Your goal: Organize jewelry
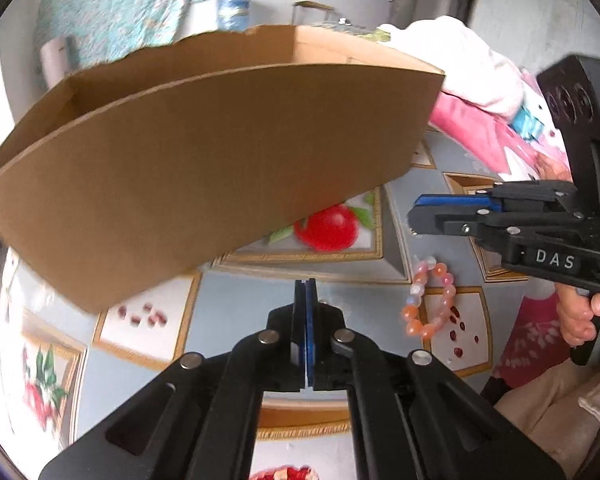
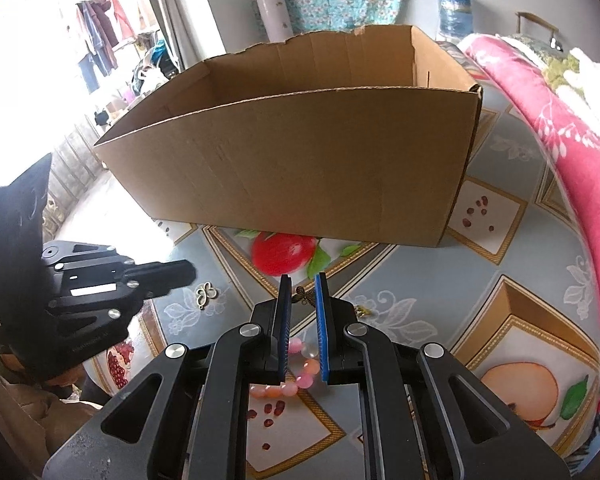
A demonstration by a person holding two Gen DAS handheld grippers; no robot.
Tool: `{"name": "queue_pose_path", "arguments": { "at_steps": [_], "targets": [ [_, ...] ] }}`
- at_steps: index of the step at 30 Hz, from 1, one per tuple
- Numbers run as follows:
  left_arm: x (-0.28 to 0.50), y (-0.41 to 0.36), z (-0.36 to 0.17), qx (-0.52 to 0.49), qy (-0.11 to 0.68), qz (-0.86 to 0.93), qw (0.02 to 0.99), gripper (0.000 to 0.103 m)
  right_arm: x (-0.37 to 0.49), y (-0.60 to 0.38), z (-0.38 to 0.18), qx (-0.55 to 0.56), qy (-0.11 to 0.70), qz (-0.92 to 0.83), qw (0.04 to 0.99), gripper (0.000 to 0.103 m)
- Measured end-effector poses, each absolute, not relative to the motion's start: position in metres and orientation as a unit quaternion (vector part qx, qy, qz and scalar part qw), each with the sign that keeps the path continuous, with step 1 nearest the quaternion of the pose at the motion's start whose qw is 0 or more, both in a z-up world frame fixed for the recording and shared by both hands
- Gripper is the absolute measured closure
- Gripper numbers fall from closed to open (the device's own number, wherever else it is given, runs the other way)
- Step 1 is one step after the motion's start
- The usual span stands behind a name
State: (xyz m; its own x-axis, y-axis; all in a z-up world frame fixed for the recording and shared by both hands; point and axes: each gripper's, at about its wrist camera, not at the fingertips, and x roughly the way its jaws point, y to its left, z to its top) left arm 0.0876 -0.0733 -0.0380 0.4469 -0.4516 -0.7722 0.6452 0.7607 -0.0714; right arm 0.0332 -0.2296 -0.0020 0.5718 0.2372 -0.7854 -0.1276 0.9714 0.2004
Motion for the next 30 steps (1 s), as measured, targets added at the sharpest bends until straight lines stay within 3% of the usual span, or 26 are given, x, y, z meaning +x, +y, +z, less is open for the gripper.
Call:
{"name": "queue_pose_path", "arguments": {
  "at_steps": [10, 22, 24, 26, 30],
  "targets": [
    [0.09, -0.071, -0.048, 0.14, 0.432, -0.296, 0.84, 0.102, 0.032, -0.23, -0.002, 0.063, 0.45, 0.099, 0.885, 0.093],
    [0.085, -0.033, -0.043, 0.087, 0.45, -0.287, 0.841, 0.102, 0.032, -0.231, -0.004, 0.07, 0.451, 0.103, 0.884, 0.093],
    [0.085, -0.03, -0.041, 0.071, 0.454, -0.311, 0.832, 0.093, 0.032, -0.231, -0.005, 0.07, 0.451, 0.105, 0.883, 0.093],
    [0.083, -0.031, -0.041, 0.076, 0.457, -0.322, 0.825, 0.065, 0.032, -0.23, -0.006, 0.071, 0.452, 0.107, 0.883, 0.093],
    [0.071, -0.044, -0.044, 0.138, 0.447, -0.325, 0.822, 0.061, 0.032, -0.231, -0.006, 0.073, 0.452, 0.109, 0.882, 0.093]
  ]
}}
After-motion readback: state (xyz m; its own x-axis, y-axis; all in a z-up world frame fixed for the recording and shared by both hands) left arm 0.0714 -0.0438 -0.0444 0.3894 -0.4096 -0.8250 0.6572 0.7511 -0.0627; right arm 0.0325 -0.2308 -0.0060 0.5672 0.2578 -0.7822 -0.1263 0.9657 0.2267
